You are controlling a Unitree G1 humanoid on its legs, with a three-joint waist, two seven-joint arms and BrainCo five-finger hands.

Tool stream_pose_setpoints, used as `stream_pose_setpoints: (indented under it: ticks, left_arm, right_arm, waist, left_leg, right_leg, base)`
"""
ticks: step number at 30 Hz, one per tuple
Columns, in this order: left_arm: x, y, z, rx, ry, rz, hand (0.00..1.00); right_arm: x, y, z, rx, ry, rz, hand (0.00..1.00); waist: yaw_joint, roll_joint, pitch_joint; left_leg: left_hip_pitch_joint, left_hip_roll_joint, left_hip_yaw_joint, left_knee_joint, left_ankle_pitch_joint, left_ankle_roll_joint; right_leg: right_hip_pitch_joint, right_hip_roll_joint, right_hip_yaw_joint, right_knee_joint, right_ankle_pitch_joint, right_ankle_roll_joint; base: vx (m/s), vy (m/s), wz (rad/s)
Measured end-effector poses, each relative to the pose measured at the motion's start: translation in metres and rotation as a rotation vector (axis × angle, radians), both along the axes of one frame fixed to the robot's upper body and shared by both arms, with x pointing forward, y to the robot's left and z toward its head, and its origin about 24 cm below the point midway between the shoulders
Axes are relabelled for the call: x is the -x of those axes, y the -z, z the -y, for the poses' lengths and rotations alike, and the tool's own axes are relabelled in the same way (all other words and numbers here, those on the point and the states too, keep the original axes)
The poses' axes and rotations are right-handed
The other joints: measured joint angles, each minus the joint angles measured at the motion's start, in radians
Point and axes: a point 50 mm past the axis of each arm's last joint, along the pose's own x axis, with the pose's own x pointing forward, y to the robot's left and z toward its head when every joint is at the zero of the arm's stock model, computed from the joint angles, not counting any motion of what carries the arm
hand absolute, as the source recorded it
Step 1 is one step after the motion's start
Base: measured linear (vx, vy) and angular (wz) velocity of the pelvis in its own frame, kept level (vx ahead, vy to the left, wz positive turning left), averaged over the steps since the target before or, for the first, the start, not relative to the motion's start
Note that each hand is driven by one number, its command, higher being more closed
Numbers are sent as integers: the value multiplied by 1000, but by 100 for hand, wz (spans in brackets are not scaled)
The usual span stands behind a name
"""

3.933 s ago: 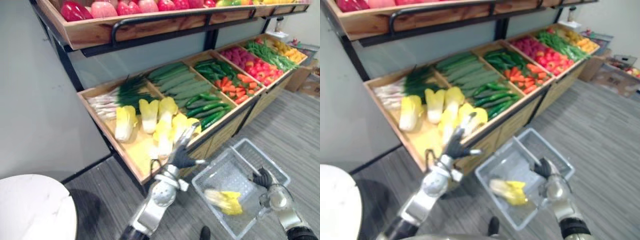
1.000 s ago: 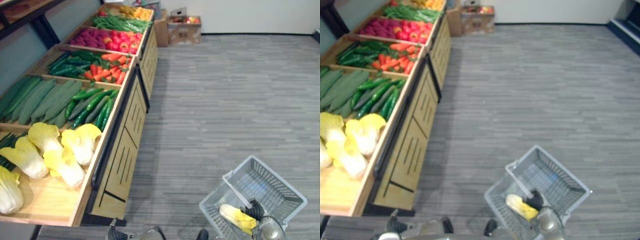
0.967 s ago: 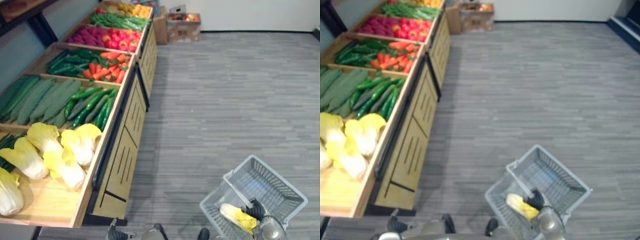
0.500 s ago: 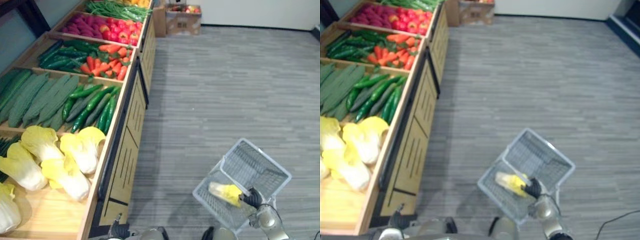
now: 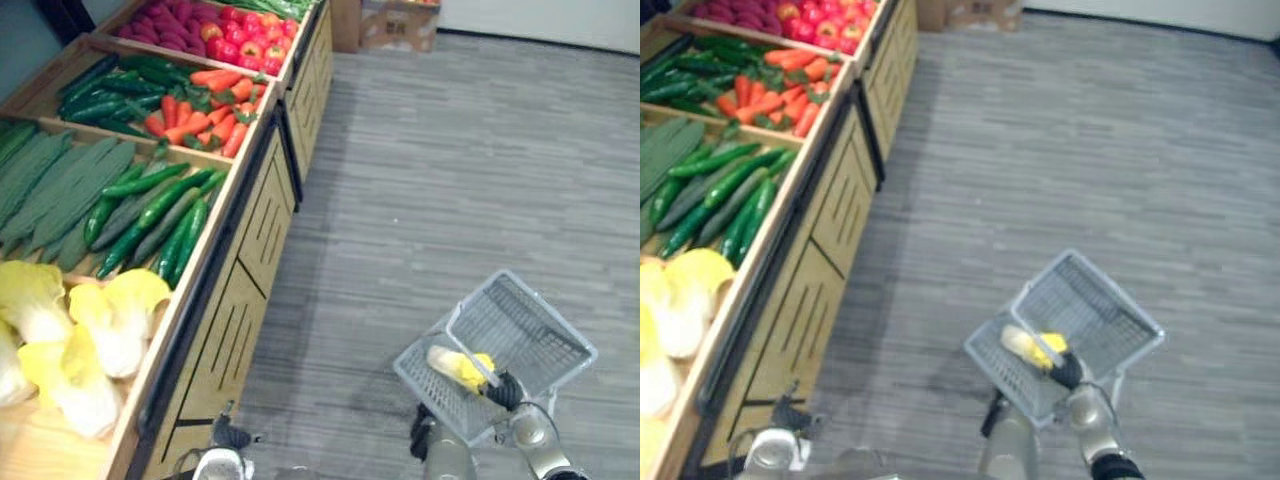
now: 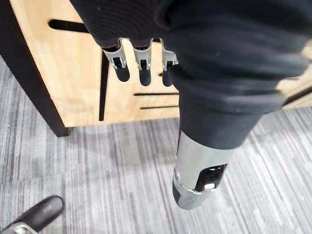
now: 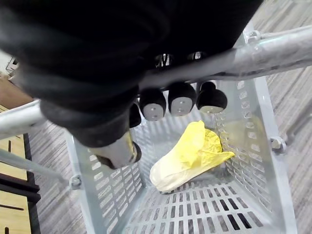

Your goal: Pick vegetable in the basket

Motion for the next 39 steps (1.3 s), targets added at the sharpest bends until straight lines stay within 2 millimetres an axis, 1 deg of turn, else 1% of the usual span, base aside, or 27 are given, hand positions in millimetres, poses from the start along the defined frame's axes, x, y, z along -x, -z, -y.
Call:
stream_pose_setpoints:
  ticks: [1, 3, 5, 6, 7, 8, 10, 13, 15, 16, 17, 18, 19, 20, 22, 24, 26, 27, 29, 30, 32, 33, 34, 35, 36, 37, 39]
  left_arm:
    - [0, 2, 7, 19, -2, 1, 0]
    - [3, 5, 13, 54, -30, -4, 0]
    - [5, 6, 14, 81, -70, 0, 0]
    - [9, 7, 12, 79, -89, -3, 0]
    - [10, 7, 13, 82, -92, -6, 0]
    - [10, 8, 14, 84, -95, -6, 0]
    - [10, 7, 12, 82, -106, -2, 0]
    - [11, 7, 12, 83, -109, -1, 0]
    - [11, 7, 13, 86, -108, 0, 0]
    - [15, 9, 14, 89, -117, -10, 0]
    - [18, 10, 14, 91, -125, -16, 0]
    - [25, 12, 15, 102, -149, -29, 0]
    - [28, 12, 13, 99, -160, -36, 0]
    - [25, 10, 6, 88, -173, -18, 0]
    - [19, 8, 5, 95, -177, -3, 0]
    - [21, 8, 4, 102, -190, -7, 0]
    - [23, 7, -4, 99, -231, -1, 0]
    - [25, 7, -6, 98, -238, -3, 0]
    - [34, 10, -4, 105, -237, -28, 0]
    - [40, 11, -6, 95, -234, -50, 0]
    - [45, 13, -6, 87, -224, -75, 0]
    - [46, 11, -9, 76, -221, -70, 0]
    - [45, 10, -10, 72, -212, -65, 0]
    - [42, 8, -11, 65, -195, -58, 0]
    - [40, 7, -11, 59, -173, -54, 0]
    - [38, 6, -10, 55, -162, -47, 0]
    - [33, 4, -9, 53, -155, -30, 0]
  right_arm:
    - [-1, -1, 2, 3, 5, 3, 100]
    - [5, 2, 3, 2, 12, -11, 100]
    - [16, 7, 4, 1, 17, -42, 100]
    - [24, 11, 5, 4, 16, -66, 100]
    - [26, 11, 7, 10, 18, -68, 100]
    - [26, 10, 10, 18, 21, -67, 100]
    - [27, 9, 14, 24, 28, -70, 100]
    - [29, 9, 17, 29, 39, -75, 100]
    - [28, 8, 17, 29, 46, -72, 100]
    - [28, 8, 17, 26, 50, -67, 100]
    - [28, 8, 18, 26, 52, -67, 100]
    - [31, 8, 18, 27, 57, -68, 100]
    - [32, 10, 15, 16, 56, -73, 100]
    - [31, 14, 2, -12, 32, -75, 100]
    - [25, 14, -8, -25, 0, -63, 100]
    - [15, 11, -17, -32, -46, -47, 100]
    - [2, 7, -31, -56, -97, -10, 100]
    - [2, 7, -33, -63, -99, -6, 100]
    - [8, 11, -33, -69, -88, -27, 100]
    - [18, 18, -35, -82, -80, -60, 100]
    - [22, 21, -37, -94, -80, -75, 100]
    - [22, 23, -42, -116, -87, -84, 100]
    - [23, 23, -45, -126, -88, -88, 100]
    - [22, 24, -49, -138, -89, -87, 100]
    - [18, 23, -52, -145, -93, -76, 100]
    - [15, 20, -52, -140, -97, -63, 100]
    - [12, 17, -49, -132, -103, -43, 100]
  waist:
    - [-4, 4, -1]
    - [-18, 3, -1]
    - [-15, 5, 0]
    - [-10, -6, 5]
    - [-9, -10, 7]
    - [-8, -9, 7]
    - [-6, -10, 7]
    - [23, -12, 9]
    - [27, -12, 8]
    - [30, -3, 3]
    - [33, 8, -3]
    - [51, 44, -20]
    - [69, 41, -21]
    - [65, -5, -22]
    - [72, -39, -19]
    - [75, -45, -18]
    - [85, -61, -27]
    - [88, -70, -36]
    - [95, -74, -77]
    - [95, -95, -105]
    - [94, -134, -100]
    - [91, -149, -99]
    - [85, -150, -99]
    - [73, -139, -93]
    - [72, -138, -92]
    - [72, -112, -83]
    - [65, -92, -79]
  left_leg:
    - [-25, 26, -28, 58, 38, -23]
    - [-116, 75, -73, 234, 105, -7]
    - [-181, 137, -84, 384, 256, 55]
    - [-211, 180, -77, 476, 364, 96]
    - [-248, 199, -57, 566, 314, 91]
    - [-304, 199, -38, 660, 228, 95]
    - [-362, 170, -2, 694, 152, 96]
    - [-439, 100, 96, 571, 84, 92]
    - [-461, 9, 148, 306, 102, 91]
    - [-461, -42, 158, 118, 176, 88]
    - [-457, -61, 154, 24, 222, 87]
    - [-445, -71, 126, -99, 311, 118]
    - [-434, -75, 106, -95, 367, 165]
    - [-443, -110, 108, -60, 325, 194]
    - [-466, -122, 119, 26, 275, 224]
    - [-462, -108, 154, 107, 239, 261]
    - [-435, -89, 202, 144, 233, 263]
    - [-430, -92, 212, 139, 227, 263]
    - [-410, -98, 213, 93, 181, 245]
    - [-398, -123, 211, 83, 127, 235]
    - [-369, -154, 205, 122, 80, 237]
    - [-350, -170, 180, 151, 39, 237]
    - [-335, -175, 160, 155, 18, 245]
    - [-308, -179, 127, 154, 3, 249]
    - [-259, -181, 99, 137, -12, 244]
    - [-193, -183, 76, 98, -19, 236]
    - [-128, -181, 43, 55, -18, 230]
  right_leg:
    - [-10, -1, -11, 65, -65, -9]
    - [19, -1, -44, 113, -129, -18]
    - [89, 25, -80, 106, -169, -41]
    - [164, 50, -102, 67, -196, -54]
    - [197, 64, -106, 38, -203, -59]
    - [235, 81, -112, -8, -203, -60]
    - [291, 97, -127, -65, -200, -57]
    - [378, 115, -138, -147, -193, -44]
    - [431, 117, -144, -199, -182, -26]
    - [461, 132, -141, -238, -170, -5]
    - [479, 144, -138, -263, -165, 4]
    - [515, 186, -114, -312, -164, 28]
    - [535, 193, -98, -332, -168, 45]
    - [557, 174, -67, -374, -155, 41]
    - [579, 150, -44, -398, -134, 61]
    - [617, 142, -19, -417, -88, 74]
    - [633, 134, 19, -407, -34, 91]
    - [628, 126, 27, -390, -34, 91]
    - [569, 110, 32, -281, -47, 111]
    - [508, 60, 43, -119, -92, 177]
    - [415, -30, 88, 163, -84, 213]
    - [350, -79, 115, 338, 18, 218]
    - [323, -90, 134, 411, 110, 219]
    - [281, -98, 163, 521, 121, 221]
    - [221, -96, 171, 625, 17, 154]
    - [175, -87, 150, 640, -64, 83]
    - [143, -60, 103, 538, -138, 39]
  base:
    - [381, -383, 20]
    - [451, -483, 32]
    - [401, -365, 25]
    - [415, -308, 13]
    - [475, -340, 10]
    - [365, -255, 4]
    - [232, -172, 11]
    - [274, -112, 2]
    - [409, 77, -6]
    - [405, 180, -19]
    - [288, 171, -43]
    - [298, 189, -54]
    - [343, 162, -30]
    - [334, 125, 4]
    - [358, 89, 23]
    - [269, 72, -3]
    - [250, 66, -22]
    - [221, 65, -19]
    - [197, 90, 0]
    - [325, 130, 24]
    - [331, 122, 33]
    - [212, 66, 45]
    - [277, 51, 68]
    - [300, 22, 68]
    - [381, 22, 65]
    - [326, 15, 48]
    - [274, -19, 65]
